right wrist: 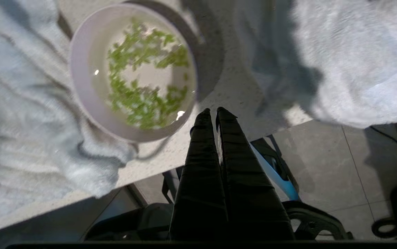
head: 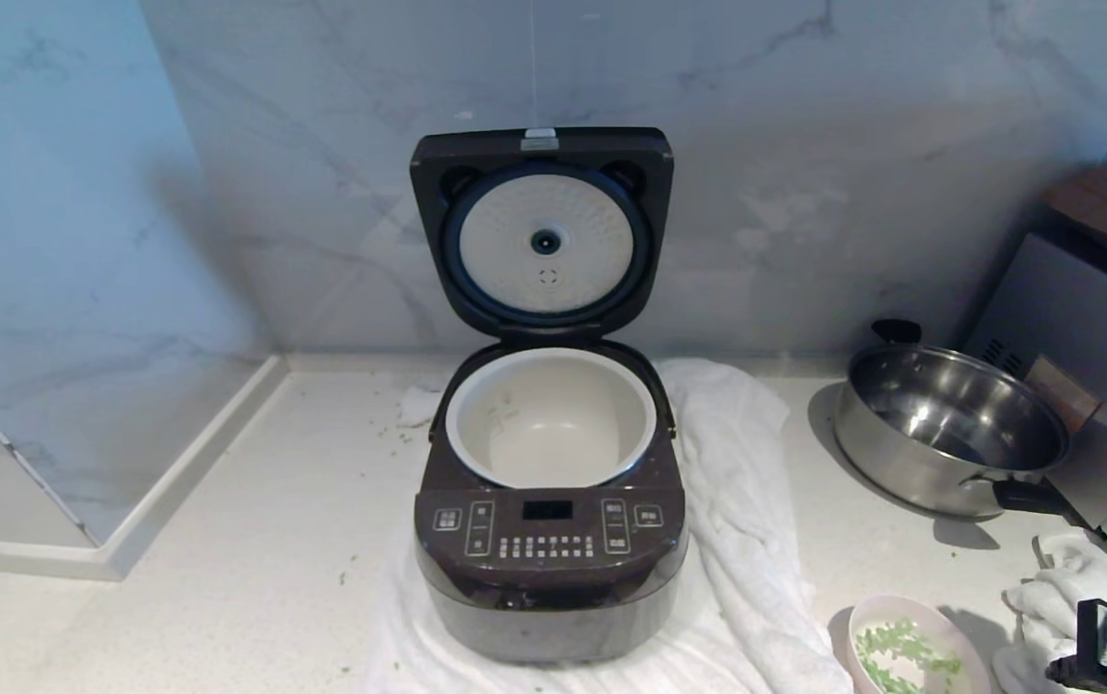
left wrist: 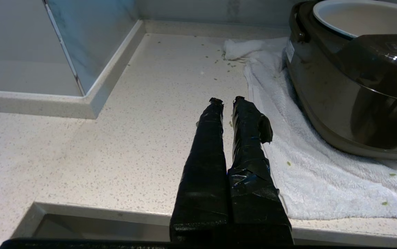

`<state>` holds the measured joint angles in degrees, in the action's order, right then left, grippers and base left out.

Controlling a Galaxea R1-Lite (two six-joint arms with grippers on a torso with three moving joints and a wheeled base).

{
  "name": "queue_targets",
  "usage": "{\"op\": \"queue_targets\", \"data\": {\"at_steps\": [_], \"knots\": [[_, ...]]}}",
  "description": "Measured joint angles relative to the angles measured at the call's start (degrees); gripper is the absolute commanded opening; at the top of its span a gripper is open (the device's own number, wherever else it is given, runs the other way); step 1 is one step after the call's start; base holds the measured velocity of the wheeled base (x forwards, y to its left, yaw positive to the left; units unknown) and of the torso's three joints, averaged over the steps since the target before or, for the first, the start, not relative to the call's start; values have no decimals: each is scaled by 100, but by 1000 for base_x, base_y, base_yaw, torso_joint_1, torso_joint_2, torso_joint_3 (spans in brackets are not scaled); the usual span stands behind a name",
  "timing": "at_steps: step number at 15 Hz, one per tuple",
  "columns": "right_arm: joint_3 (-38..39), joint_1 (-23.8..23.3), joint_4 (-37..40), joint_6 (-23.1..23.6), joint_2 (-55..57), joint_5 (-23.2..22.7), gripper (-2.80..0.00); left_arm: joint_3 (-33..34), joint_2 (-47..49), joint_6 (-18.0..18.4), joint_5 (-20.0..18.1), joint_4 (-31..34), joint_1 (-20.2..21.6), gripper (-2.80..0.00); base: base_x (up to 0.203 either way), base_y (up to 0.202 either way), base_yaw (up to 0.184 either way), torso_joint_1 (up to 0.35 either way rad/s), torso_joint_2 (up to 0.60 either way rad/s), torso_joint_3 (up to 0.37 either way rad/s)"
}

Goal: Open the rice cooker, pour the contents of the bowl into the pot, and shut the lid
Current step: Place the bowl on the table, then pick up the bowl on the table

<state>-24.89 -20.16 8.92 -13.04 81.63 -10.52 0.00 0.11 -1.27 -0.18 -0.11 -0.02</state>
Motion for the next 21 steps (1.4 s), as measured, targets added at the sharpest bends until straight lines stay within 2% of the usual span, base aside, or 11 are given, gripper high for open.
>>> {"op": "queue_targets", "data": {"at_steps": [2, 3, 4, 9, 13, 18, 21], "knots": [[93, -425, -229, 428, 374, -93, -280, 0, 0, -2, 0, -2, 0, -280, 0, 0, 0, 0, 0, 0], [151, -510, -245, 594, 480, -257, 0, 0, 0, -1, 0, -4, -2, -280, 0, 0, 0, 0, 0, 0], [193, -556, -247, 703, 567, -433, 0, 0, 0, 0, 0, 0, -2, -280, 0, 0, 0, 0, 0, 0], [254, -613, -625, 896, 1034, -731, 0, 0, 0, 0, -1, 0, 2, -280, 0, 0, 0, 0, 0, 0], [274, -683, -877, 896, 1486, -773, 0, 0, 0, -3, 2, -2, -2, -280, 0, 0, 0, 0, 0, 0], [228, -704, -1775, 877, 2245, -752, 0, 0, 0, -5, 0, -2, -2, -280, 0, 0, 0, 0, 0, 0], [166, -641, -1887, 855, 2437, -747, 0, 0, 0, -2, 2, -2, -2, -280, 0, 0, 0, 0, 0, 0]]}}
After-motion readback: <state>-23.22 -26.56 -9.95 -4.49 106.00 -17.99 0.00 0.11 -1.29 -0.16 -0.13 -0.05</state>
